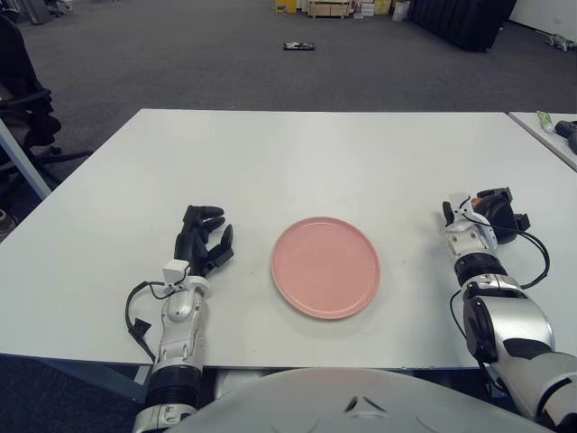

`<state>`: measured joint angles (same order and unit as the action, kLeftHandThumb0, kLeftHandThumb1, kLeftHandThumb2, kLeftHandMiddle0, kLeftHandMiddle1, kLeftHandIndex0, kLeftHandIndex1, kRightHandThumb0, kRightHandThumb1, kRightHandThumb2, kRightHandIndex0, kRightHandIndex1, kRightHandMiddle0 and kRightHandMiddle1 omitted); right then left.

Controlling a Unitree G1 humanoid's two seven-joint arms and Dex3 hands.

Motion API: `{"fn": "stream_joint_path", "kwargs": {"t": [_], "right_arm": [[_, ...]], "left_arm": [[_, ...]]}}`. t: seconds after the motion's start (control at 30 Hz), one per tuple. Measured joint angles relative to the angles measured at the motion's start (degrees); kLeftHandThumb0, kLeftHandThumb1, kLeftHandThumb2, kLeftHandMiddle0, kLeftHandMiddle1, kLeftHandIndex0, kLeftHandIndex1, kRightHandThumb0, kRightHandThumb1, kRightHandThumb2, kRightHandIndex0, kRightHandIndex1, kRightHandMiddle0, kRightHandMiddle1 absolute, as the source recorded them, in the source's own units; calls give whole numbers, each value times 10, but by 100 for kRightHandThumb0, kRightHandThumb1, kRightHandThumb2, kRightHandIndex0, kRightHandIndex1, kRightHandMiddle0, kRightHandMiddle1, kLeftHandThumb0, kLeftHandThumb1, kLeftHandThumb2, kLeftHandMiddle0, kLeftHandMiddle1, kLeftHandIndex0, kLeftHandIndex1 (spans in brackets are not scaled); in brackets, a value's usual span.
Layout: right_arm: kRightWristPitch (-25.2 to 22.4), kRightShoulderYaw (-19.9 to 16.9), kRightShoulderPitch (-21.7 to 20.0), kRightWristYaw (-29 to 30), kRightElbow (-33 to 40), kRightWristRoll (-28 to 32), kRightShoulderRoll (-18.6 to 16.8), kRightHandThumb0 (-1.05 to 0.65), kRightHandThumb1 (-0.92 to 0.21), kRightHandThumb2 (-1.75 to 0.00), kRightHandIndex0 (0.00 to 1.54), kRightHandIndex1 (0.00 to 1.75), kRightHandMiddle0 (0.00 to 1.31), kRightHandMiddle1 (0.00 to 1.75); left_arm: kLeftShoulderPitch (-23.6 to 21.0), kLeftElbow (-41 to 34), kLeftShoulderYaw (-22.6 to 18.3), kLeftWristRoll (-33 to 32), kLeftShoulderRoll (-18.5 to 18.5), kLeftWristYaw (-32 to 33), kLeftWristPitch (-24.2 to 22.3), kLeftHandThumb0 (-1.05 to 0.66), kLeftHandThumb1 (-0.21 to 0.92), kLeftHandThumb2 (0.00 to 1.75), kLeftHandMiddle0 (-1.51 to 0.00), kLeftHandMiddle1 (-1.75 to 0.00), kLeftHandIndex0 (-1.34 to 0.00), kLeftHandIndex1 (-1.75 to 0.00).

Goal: Put the apple into the plate.

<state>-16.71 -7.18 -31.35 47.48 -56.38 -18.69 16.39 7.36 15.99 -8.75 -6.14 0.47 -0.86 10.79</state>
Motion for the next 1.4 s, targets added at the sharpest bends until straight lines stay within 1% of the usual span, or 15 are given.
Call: {"fn": "stream_joint_path", "kwargs": {"t": [0.33, 0.5, 0.73, 0.97, 1.03, 1.1, 1.2, 1.4], "right_arm": [[7, 0, 0, 1, 0, 1, 0, -1, -18, -129, 61, 175, 90, 117], [12, 1, 7, 16, 17, 0, -1, -1, -16, -132, 65, 175, 90, 118], [-1, 12, 25, 42, 98, -7, -8, -1, -14, -135, 68, 175, 88, 120], [-8, 27, 59, 44, 211, -27, -21, -1, -12, -137, 70, 175, 87, 122], [-8, 28, 68, 42, 234, -28, -25, -1, -10, -141, 73, 175, 85, 125], [0, 33, 91, 40, 277, -32, -28, -1, -9, -143, 75, 175, 83, 129], [24, 41, 120, 40, 326, -45, -35, -1, -7, -147, 77, 175, 81, 132], [47, 49, 158, 24, 394, -55, -38, -1, -6, -150, 80, 175, 77, 140]], "left_arm": [[-2, 7, -1, 1, 1, 0, 8, 0, 68, 76, -51, -138, -26, -175], [-3, 11, -2, 1, 1, 0, 11, 0, 67, 78, -52, -137, -27, -175], [-3, 11, -4, 1, 1, 4, 11, 0, 69, 75, -51, -135, -27, -175], [-4, 10, -4, 0, 0, 6, 9, 0, 70, 73, -50, -135, -26, -175], [-5, 10, -3, 0, 0, 6, 9, 0, 70, 73, -50, -136, -26, -175], [-6, 10, -3, 0, -1, 6, 8, 0, 70, 73, -49, -136, -26, -175], [-5, 10, -4, 0, 0, 6, 8, 0, 70, 73, -49, -137, -26, -175], [-5, 10, -5, 0, 0, 7, 8, 0, 70, 73, -48, -138, -25, -175]]}}
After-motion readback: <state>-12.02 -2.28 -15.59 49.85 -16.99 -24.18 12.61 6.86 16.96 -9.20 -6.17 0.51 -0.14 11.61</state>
